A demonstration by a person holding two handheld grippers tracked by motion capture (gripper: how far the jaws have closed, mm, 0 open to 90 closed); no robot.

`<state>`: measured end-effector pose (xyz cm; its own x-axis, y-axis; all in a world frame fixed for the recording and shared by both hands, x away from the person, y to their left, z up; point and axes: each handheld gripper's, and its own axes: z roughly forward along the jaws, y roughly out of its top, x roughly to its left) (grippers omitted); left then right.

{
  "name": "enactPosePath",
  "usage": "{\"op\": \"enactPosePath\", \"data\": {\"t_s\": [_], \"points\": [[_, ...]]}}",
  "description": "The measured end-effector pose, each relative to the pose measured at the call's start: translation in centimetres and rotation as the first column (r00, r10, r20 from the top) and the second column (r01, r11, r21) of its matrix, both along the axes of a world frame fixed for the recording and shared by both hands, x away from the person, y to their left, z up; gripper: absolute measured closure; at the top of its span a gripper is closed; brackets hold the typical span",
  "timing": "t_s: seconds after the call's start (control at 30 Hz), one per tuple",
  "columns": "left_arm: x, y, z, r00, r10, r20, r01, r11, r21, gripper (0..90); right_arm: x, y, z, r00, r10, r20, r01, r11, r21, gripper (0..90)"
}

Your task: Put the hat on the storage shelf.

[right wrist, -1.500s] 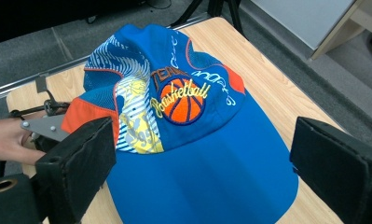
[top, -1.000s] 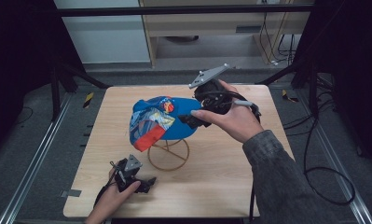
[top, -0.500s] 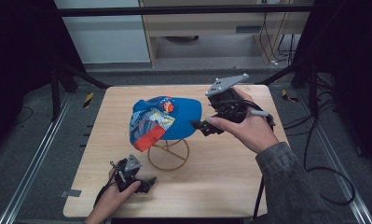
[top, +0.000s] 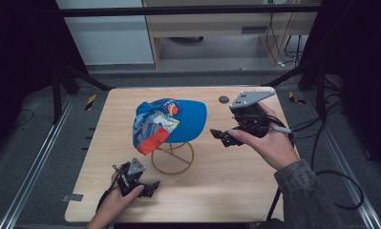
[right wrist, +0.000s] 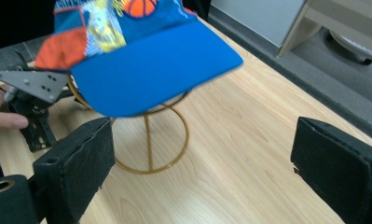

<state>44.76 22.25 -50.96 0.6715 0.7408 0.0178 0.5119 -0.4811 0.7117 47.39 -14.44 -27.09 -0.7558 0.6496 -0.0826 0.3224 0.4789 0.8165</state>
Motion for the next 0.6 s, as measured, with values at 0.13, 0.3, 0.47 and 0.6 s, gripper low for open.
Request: {"op": "enactPosePath", "data": {"t_s": [0.13,0.3,0.47,0.6], "points": [[0.0,0.0,0.0,1.0000,0.000,0.000,0.000,1.0000,0.000,0.0,-0.1,-0.6,-0.8,0.9998,-0.018,-0.005,0.018,1.000,-0.010,6.0],[0.0,0.0,0.0,1.0000,0.000,0.001,0.000,1.0000,0.000,0.0,-0.1,-1.3,-1.9,0.9992,-0.035,-0.018,0.034,0.999,-0.017,5.5],[0.0,0.0,0.0,1.0000,0.000,0.001,0.000,1.0000,0.000,0.0,-0.1,-2.0,-3.0,0.9979,-0.058,-0.028,0.057,0.998,-0.016,5.4],[0.0,0.0,0.0,1.0000,0.001,-0.001,-0.001,1.0000,-0.002,0.0,-0.1,-2.5,-3.9,0.9961,-0.083,-0.032,0.082,0.997,-0.013,5.1]]}}
